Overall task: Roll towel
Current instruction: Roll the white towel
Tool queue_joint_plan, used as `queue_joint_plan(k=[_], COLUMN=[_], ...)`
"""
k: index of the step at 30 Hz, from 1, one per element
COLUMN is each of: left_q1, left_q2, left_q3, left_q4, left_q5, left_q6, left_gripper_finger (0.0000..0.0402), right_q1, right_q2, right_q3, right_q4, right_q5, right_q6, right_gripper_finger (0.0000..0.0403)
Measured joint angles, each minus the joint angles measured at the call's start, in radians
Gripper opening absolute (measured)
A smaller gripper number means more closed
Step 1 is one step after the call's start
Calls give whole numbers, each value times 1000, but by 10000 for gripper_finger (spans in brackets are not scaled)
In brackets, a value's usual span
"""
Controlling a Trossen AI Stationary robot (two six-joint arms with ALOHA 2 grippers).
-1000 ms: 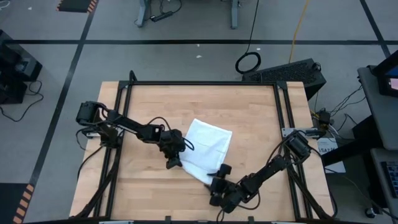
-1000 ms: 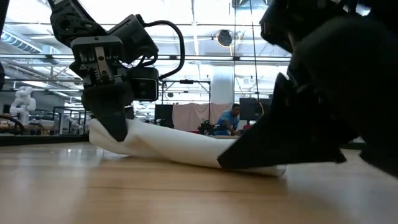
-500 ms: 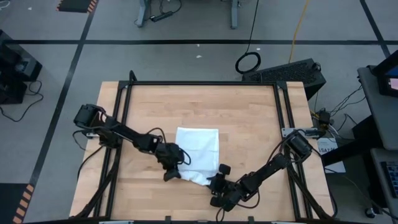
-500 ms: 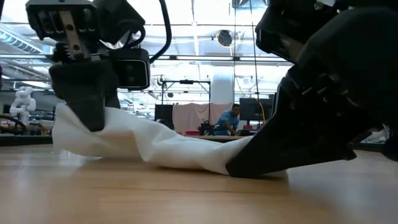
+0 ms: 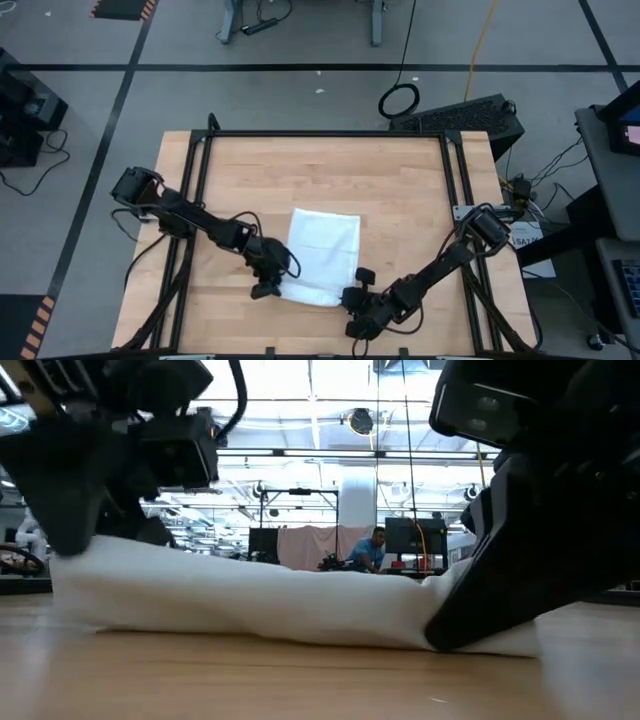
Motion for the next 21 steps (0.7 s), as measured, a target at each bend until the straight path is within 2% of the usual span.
queue_joint_plan(k=[4,9,13,18,21], left_q1=[-12,-115,-219,-313,-356], left_q2=[-79,-177,-197,-195,-183], left_q3=[0,0,0,0,0], left_q4=[-13,-15,-15,-44,39], left_q5=[-27,-280,-481,-670,-724], left_q6=[74,232,307,312,370], left_gripper_finger=[191,192,192,192,192], right_q1=[-2,0,3,3,3], right_q2=[-1,-1,-1,-1,-1], right_q3=[1,1,1,1,1], right_q4=[-6,-3,-3,-3,-1], right_q5=[-14,-9,0,0,0], right_q6=[42,114,151,148,118], right_gripper_finger=[15,15,15,15,15])
